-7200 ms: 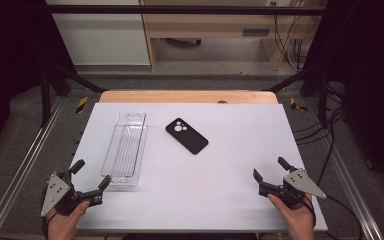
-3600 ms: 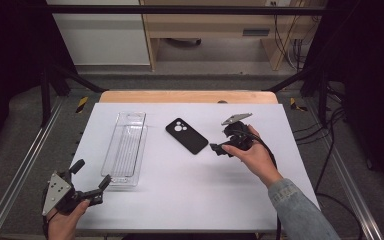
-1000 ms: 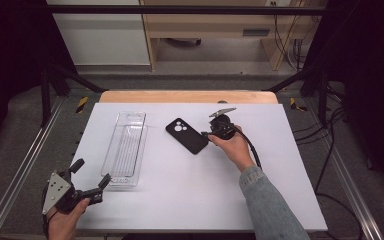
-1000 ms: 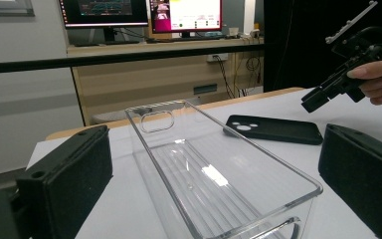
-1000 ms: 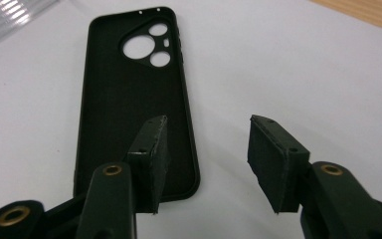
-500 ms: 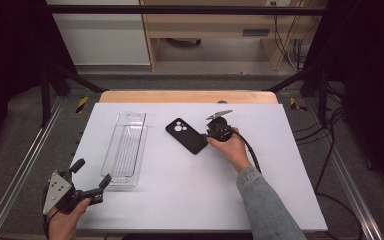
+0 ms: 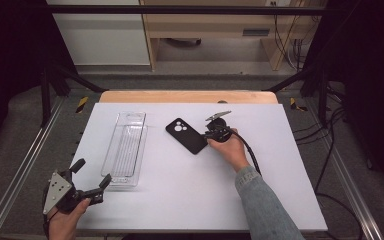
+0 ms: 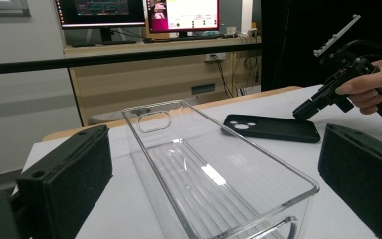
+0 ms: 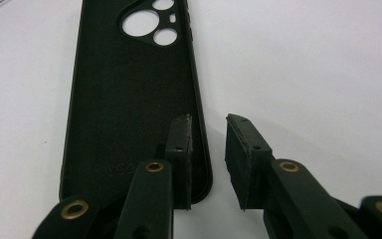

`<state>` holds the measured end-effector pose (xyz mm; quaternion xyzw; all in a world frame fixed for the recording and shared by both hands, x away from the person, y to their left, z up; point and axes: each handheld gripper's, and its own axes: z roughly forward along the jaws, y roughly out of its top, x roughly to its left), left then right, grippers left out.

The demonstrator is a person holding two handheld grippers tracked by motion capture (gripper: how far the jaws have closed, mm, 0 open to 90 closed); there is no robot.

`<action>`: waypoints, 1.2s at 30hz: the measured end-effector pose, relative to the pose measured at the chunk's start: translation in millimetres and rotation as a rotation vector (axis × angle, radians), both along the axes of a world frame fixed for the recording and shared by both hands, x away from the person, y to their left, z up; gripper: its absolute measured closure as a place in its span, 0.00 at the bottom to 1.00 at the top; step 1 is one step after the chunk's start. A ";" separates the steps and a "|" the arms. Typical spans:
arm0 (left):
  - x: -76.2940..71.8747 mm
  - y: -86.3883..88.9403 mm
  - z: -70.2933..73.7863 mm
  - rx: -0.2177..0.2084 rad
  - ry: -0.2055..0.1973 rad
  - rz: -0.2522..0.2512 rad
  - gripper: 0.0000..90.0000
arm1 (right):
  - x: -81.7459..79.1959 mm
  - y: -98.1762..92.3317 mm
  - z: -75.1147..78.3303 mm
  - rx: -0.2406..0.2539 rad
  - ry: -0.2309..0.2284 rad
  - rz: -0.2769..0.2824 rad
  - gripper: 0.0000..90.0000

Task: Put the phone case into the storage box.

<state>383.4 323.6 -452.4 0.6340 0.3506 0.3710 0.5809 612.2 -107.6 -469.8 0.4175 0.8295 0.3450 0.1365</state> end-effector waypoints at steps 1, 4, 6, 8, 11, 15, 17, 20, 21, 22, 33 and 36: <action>-0.1 -0.2 0.0 0.000 -0.001 -0.001 0.00 | 0.1 -0.1 -0.2 0.000 0.000 -0.001 0.81; 0.1 -0.4 -0.1 0.000 0.000 -0.002 0.00 | 0.5 -0.7 -0.7 0.001 -0.001 0.001 0.82; 0.1 -0.3 0.0 0.000 0.000 -0.002 0.00 | 0.6 -0.7 -0.9 0.004 0.000 0.002 0.82; 0.1 -0.2 -0.1 0.000 0.000 -0.001 0.00 | 0.7 -0.6 -1.0 0.009 0.001 0.003 0.83; 0.0 -0.4 0.0 0.000 -0.001 -0.002 0.00 | 0.5 -0.2 -1.3 0.012 0.004 0.003 0.84; 0.0 -0.6 0.0 0.001 -0.001 -0.003 0.00 | 0.2 1.5 -2.1 0.012 0.010 0.005 0.85; 0.0 -0.6 0.0 0.000 0.000 -0.003 0.00 | 0.3 1.6 -2.3 0.012 0.010 0.005 0.85; 0.1 -0.5 0.0 0.001 0.000 -0.003 0.00 | 0.4 2.2 -3.7 0.011 0.018 0.008 0.86; 0.1 -0.5 0.0 0.001 0.000 -0.003 0.00 | 0.4 2.2 -3.7 0.011 0.018 0.008 0.86; 0.1 -0.5 0.0 0.001 0.000 -0.003 0.00 | 0.5 2.3 -4.3 0.011 0.020 0.005 0.87; 0.2 -0.9 0.0 0.002 0.001 -0.004 0.00 | 1.0 1.4 -5.6 0.007 0.017 0.009 0.90; 0.2 -0.9 -0.1 0.003 0.001 -0.004 0.00 | 1.1 1.1 -5.9 0.008 0.017 0.010 0.90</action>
